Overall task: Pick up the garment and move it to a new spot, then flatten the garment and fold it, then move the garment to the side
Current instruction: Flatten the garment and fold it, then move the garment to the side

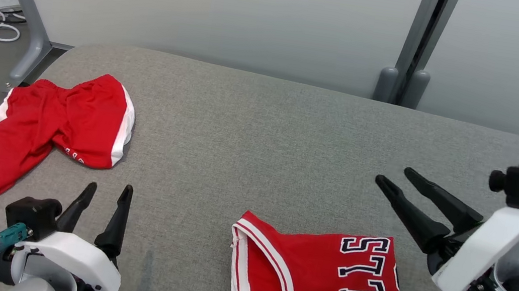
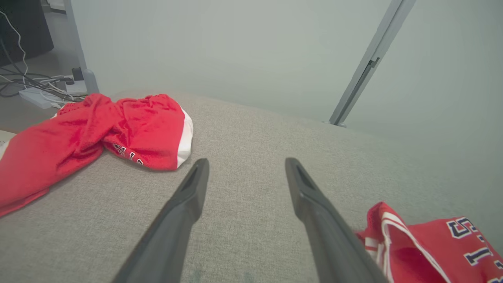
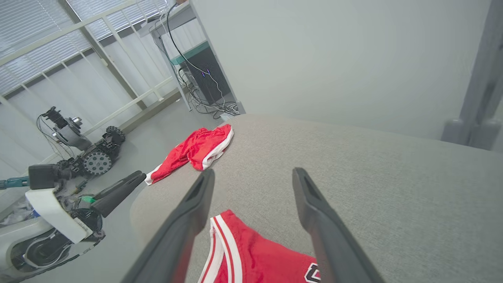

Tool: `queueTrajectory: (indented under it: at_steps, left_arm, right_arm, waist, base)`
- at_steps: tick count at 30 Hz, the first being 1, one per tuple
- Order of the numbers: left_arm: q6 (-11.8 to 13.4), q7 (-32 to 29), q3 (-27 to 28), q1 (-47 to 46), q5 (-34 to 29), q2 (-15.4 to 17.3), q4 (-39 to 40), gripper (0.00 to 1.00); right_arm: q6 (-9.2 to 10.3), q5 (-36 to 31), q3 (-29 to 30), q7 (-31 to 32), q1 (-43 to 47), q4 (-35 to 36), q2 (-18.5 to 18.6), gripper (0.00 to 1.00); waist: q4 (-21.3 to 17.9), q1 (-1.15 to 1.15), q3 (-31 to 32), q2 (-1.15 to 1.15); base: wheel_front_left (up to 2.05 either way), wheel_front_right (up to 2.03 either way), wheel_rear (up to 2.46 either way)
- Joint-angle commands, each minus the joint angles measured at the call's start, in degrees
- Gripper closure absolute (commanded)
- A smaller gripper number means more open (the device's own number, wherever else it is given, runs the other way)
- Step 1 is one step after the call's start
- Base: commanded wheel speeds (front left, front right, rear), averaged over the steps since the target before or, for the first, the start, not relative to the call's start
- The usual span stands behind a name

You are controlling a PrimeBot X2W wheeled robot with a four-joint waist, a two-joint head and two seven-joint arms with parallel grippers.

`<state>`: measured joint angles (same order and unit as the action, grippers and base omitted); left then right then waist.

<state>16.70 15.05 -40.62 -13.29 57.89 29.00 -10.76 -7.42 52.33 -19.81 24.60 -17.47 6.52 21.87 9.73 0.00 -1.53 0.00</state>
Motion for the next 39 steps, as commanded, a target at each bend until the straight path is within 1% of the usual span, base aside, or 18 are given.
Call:
queueTrajectory:
  at_steps: [1, 4, 7, 11, 14, 18, 23, 28, 39]
  left_arm:
    - [0.2, 0.2, 0.8, 0.2, -1.3, 0.3, 0.6, 0.0]
    - [0.2, 0.2, 2.7, 1.0, -4.3, -0.1, 1.8, 0.0]
    - [0.1, 0.2, 5.0, 1.7, -7.6, -0.8, 2.8, 0.0]
    - [-1.0, 0.2, 8.2, 3.0, -11.8, -2.3, 4.2, 0.0]
    - [-2.1, 0.2, 10.5, 4.2, -14.5, -3.6, 4.8, 0.0]
    - [-3.6, 0.2, 13.2, 5.9, -17.2, -5.7, 5.4, 0.0]
    - [-5.4, 0.2, 14.7, 7.1, -19.1, -7.4, 4.4, 0.0]
    - [-6.7, 0.2, 15.8, 6.8, -20.4, -8.6, 3.5, 0.0]
    - [-9.0, 0.2, 17.9, 5.8, -22.1, -10.9, 1.7, 0.0]
  right_arm:
    - [-0.14, -0.9, 1.4, -0.8, 1.4, 0.1, 0.2, 0.0]
    - [-0.13, -2.8, 4.4, -1.3, 3.2, -0.5, 0.8, 0.0]
    - [-0.14, -5.1, 6.2, -1.7, 5.5, -2.0, 0.9, 0.0]
    - [-0.14, -7.2, 8.2, -2.5, 7.8, -5.4, 0.8, 0.0]
    - [-0.14, -6.4, 8.9, -1.7, 9.4, -8.7, 0.2, 0.0]
    - [-0.14, -4.0, 7.8, 1.0, 10.4, -13.7, -0.1, 0.0]
    - [-0.14, -1.1, 5.8, 5.8, 9.5, -19.8, -0.1, 0.0]
    - [-0.13, 0.5, 3.4, 9.2, 7.4, -24.0, -0.5, 0.0]
    - [-0.14, 3.7, -0.2, 12.8, 3.6, -30.5, -1.5, 0.0]
  waist:
    - [-0.7, 0.0, 0.2, 0.0]
    - [-1.1, 0.0, 0.3, 0.0]
    - [-1.1, 0.0, 0.1, 0.0]
    - [-0.8, 0.0, 0.0, 0.0]
    - [-0.5, 0.0, 0.0, 0.0]
    - [0.1, 0.0, 0.2, 0.0]
    - [1.1, 0.0, 0.2, 0.0]
    - [2.5, 0.0, -0.5, 0.0]
    - [5.9, 0.0, -2.3, 0.0]
  base:
    - [0.0, 0.0, 0.0]
    - [0.0, 0.0, 0.0]
    - [0.0, 0.0, 0.0]
    - [0.0, 0.0, 0.0]
    - [0.0, 0.0, 0.0]
    - [0.0, 0.0, 0.0]
    - [0.0, 0.0, 0.0]
    - [0.0, 0.0, 0.0]
    - [0.0, 0.0, 0.0]
